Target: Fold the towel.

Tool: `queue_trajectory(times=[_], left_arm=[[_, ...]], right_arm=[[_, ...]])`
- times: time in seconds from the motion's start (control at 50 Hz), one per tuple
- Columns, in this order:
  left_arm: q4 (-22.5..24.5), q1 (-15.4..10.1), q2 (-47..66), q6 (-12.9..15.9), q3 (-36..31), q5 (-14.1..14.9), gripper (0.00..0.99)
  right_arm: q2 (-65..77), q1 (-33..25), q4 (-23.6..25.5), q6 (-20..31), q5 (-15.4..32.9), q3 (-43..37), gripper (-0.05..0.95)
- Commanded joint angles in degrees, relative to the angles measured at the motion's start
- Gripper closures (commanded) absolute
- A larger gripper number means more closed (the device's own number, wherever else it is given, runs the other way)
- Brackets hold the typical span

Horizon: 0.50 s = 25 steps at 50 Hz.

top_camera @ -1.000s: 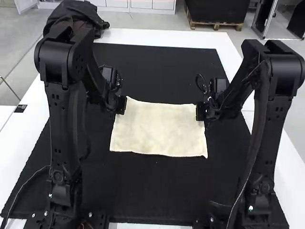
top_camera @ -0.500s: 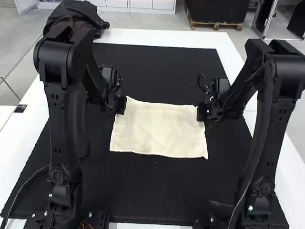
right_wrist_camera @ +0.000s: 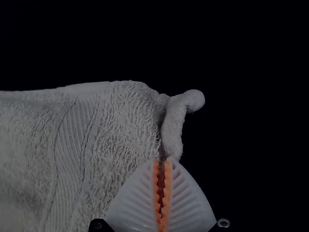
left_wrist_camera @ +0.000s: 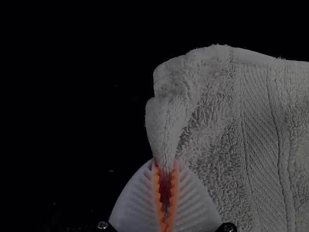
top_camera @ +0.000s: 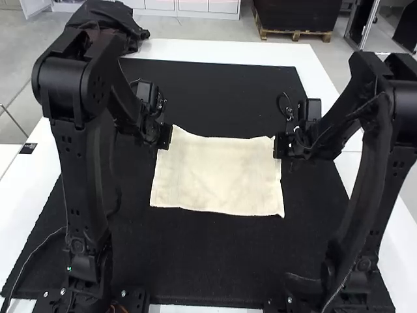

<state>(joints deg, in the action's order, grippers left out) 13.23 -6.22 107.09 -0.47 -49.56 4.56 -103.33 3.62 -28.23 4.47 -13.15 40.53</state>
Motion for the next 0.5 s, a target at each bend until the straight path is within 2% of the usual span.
queue_trajectory(times=[0.0, 0.28, 0.48], left_arm=[[-0.4, 1.9, -3.4, 0.2, 1.0, 0.0, 0.974], [-2.8, 4.1, -7.9, 0.9, 3.1, 0.6, 0.974], [-6.3, 4.3, -11.0, 1.7, 3.8, 1.2, 0.974]], right_arm=[[3.7, -1.2, 0.5, -0.4, 0.1, -0.1, 0.92], [7.7, -1.2, 4.4, -0.5, -0.7, -0.4, 0.92], [11.7, -1.2, 9.8, -1.0, -2.1, -0.6, 0.92]])
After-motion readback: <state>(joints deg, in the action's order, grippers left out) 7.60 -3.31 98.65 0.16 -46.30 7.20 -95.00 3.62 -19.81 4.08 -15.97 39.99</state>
